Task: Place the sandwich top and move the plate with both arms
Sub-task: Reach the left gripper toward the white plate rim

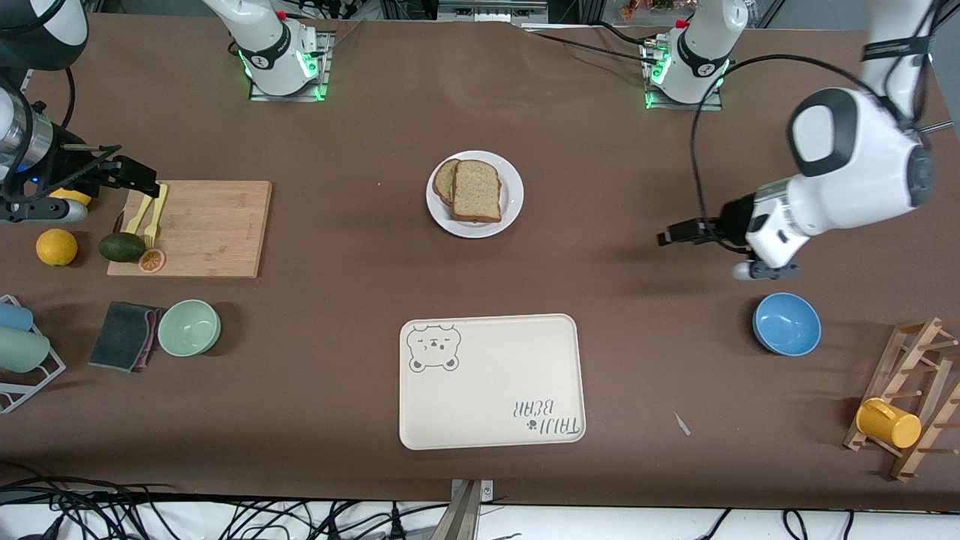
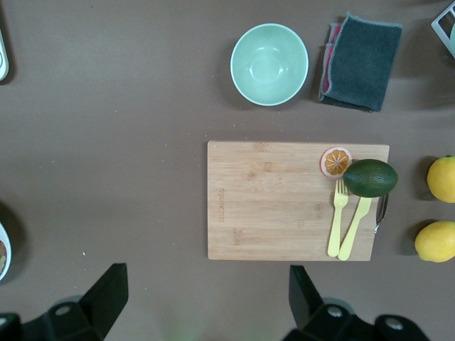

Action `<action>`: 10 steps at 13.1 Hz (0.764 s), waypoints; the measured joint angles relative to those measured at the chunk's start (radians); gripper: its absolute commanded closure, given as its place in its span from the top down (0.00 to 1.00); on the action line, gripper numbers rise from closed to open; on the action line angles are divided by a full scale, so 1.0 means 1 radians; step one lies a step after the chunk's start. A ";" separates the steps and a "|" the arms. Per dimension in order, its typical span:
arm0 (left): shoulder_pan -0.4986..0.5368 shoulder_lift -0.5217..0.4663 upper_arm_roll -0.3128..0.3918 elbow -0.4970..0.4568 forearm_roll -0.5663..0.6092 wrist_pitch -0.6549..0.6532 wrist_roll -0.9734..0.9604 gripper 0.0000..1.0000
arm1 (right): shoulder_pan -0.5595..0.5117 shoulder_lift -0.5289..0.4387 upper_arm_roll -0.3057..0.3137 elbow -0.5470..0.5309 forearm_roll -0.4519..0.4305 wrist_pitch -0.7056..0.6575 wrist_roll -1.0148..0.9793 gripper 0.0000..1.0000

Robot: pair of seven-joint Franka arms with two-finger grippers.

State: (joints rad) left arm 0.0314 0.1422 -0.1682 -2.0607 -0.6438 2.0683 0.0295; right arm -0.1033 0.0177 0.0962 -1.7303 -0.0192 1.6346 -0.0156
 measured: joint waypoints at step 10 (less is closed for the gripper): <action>-0.161 0.156 -0.114 -0.198 -0.473 0.274 0.393 0.98 | 0.000 0.000 0.002 0.000 0.000 -0.002 -0.001 1.00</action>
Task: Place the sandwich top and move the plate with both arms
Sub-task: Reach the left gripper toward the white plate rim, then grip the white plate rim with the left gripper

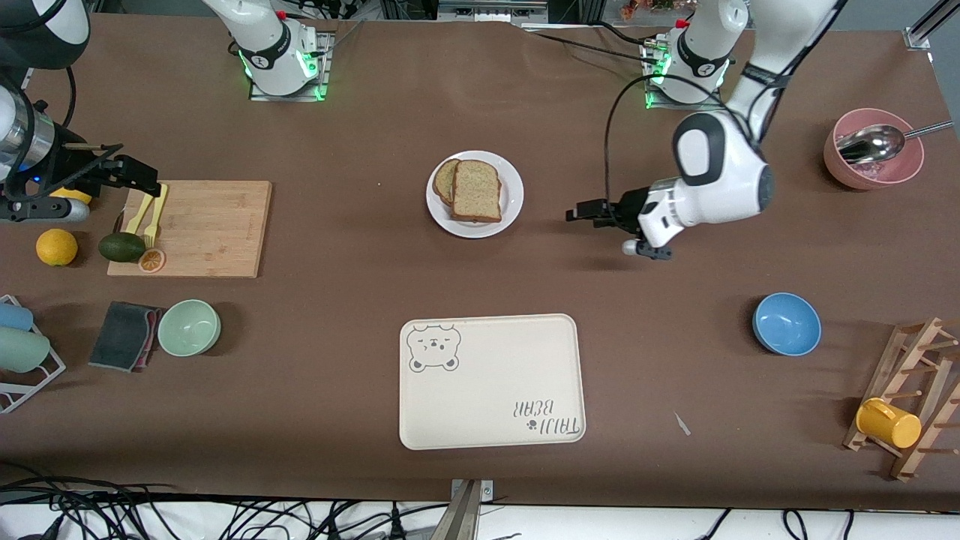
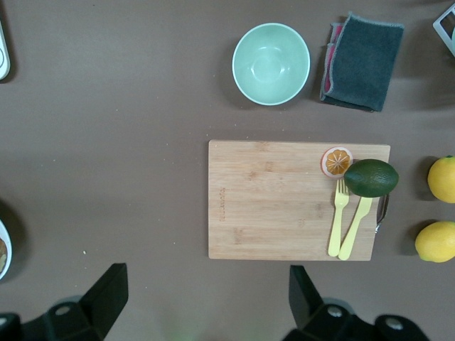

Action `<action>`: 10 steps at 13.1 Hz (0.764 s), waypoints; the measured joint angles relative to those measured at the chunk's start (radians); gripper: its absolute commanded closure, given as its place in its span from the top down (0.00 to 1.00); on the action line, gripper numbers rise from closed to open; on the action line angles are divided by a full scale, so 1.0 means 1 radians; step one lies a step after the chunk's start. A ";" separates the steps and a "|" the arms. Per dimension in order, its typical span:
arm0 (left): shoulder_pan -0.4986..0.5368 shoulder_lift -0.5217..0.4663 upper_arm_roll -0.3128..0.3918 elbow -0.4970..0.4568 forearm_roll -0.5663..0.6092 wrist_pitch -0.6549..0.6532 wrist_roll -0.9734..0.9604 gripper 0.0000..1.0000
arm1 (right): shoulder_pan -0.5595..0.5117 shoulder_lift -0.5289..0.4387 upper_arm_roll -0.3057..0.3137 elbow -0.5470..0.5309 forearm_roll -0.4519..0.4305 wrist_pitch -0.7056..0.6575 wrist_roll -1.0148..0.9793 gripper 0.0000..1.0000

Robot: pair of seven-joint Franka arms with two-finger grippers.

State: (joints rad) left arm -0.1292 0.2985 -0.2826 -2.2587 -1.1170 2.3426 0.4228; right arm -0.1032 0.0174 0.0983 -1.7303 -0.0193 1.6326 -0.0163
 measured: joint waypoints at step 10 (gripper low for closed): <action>-0.143 0.148 -0.037 -0.012 -0.266 0.081 0.194 0.92 | 0.000 0.001 -0.001 -0.001 0.000 0.000 -0.006 1.00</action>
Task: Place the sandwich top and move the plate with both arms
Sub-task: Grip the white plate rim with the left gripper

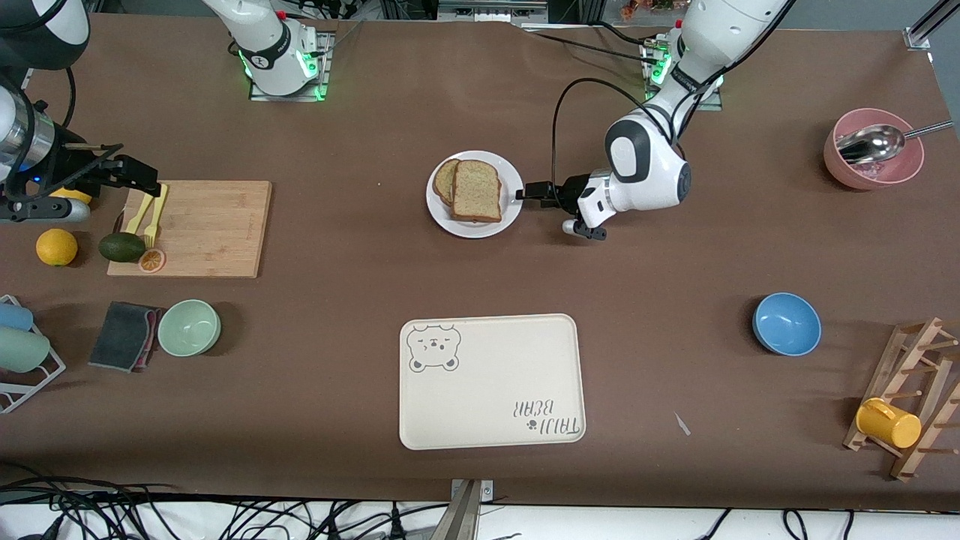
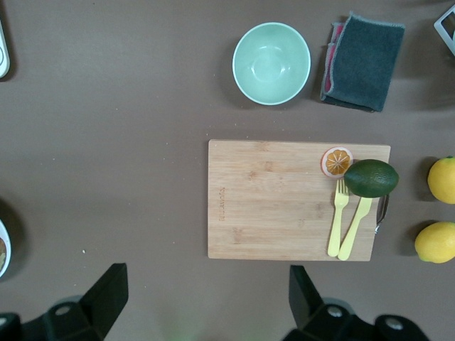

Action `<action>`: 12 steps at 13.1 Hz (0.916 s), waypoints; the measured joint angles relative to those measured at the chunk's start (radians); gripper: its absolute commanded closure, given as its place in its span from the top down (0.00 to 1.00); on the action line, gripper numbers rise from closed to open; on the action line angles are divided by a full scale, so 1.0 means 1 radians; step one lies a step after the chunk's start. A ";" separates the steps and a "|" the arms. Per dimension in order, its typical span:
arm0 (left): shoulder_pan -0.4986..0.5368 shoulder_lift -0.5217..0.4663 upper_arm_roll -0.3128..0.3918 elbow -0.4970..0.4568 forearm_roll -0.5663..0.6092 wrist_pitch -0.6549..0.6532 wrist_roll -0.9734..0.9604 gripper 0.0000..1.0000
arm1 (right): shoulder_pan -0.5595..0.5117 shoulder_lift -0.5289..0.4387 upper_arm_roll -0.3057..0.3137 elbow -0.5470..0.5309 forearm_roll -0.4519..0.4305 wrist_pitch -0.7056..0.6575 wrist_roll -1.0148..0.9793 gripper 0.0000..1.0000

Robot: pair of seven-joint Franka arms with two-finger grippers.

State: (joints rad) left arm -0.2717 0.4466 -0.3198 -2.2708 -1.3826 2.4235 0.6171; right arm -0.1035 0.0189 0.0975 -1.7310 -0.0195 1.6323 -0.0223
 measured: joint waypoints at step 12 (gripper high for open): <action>-0.024 0.051 -0.074 0.000 -0.101 0.057 0.078 0.26 | 0.000 0.001 0.000 0.000 0.000 0.000 -0.008 1.00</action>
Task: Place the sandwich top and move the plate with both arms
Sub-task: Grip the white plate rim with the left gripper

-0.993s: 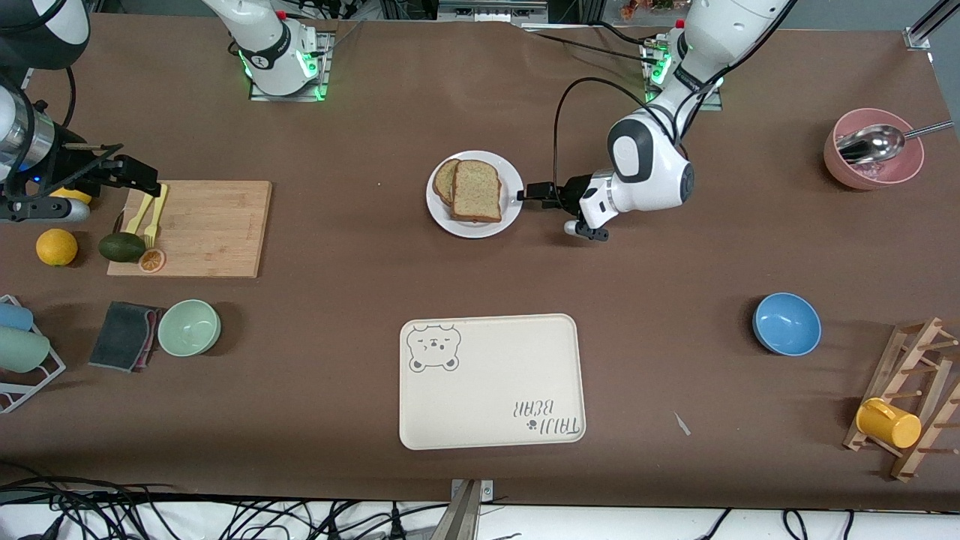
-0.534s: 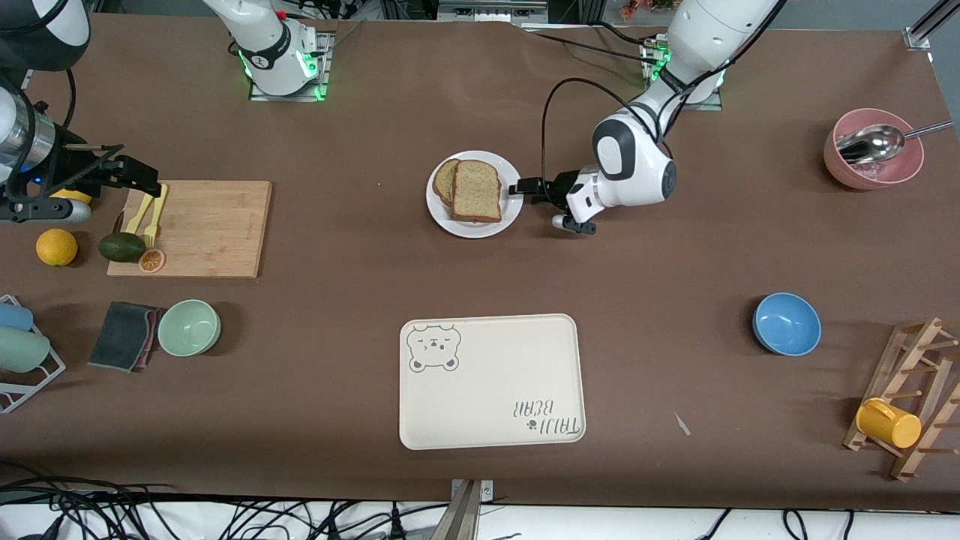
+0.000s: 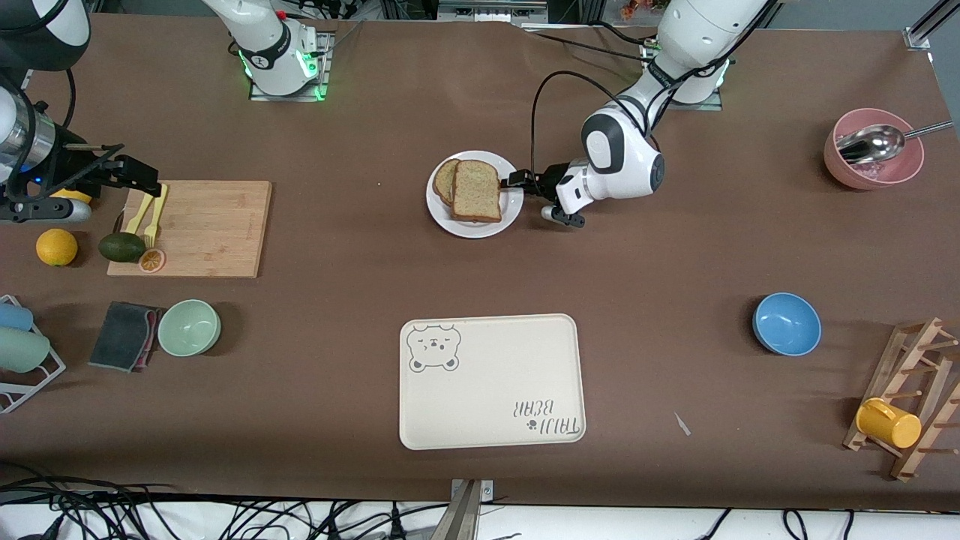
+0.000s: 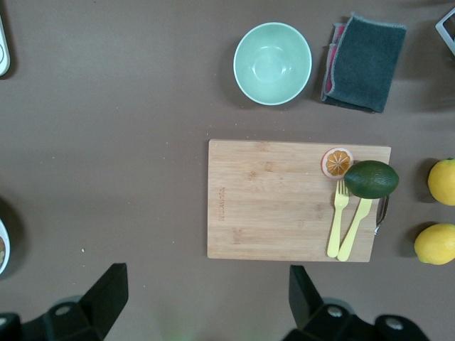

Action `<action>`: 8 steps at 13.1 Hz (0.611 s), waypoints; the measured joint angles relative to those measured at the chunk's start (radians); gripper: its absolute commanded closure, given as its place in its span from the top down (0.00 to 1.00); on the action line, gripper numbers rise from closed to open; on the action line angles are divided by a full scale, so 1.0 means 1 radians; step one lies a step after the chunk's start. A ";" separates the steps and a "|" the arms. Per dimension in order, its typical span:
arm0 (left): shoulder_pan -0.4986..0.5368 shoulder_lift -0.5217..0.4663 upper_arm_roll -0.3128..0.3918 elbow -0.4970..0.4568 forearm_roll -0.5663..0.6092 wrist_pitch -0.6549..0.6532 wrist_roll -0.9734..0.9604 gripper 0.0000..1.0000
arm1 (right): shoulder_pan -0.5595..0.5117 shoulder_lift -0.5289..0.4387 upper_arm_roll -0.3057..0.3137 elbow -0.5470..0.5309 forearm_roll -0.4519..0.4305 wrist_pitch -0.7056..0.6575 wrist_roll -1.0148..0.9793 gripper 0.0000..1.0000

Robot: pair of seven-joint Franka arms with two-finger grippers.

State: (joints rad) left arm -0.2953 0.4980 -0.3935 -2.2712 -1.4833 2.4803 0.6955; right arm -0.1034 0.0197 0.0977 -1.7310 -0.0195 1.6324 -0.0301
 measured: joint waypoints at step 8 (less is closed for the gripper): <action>0.004 0.019 -0.001 0.000 -0.054 -0.014 0.093 0.00 | -0.001 0.000 -0.014 0.000 0.000 0.000 -0.013 1.00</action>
State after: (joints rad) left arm -0.2911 0.5172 -0.3940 -2.2712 -1.5372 2.4665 0.7888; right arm -0.1046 0.0196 0.0838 -1.7310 -0.0195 1.6329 -0.0429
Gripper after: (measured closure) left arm 0.930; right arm 0.000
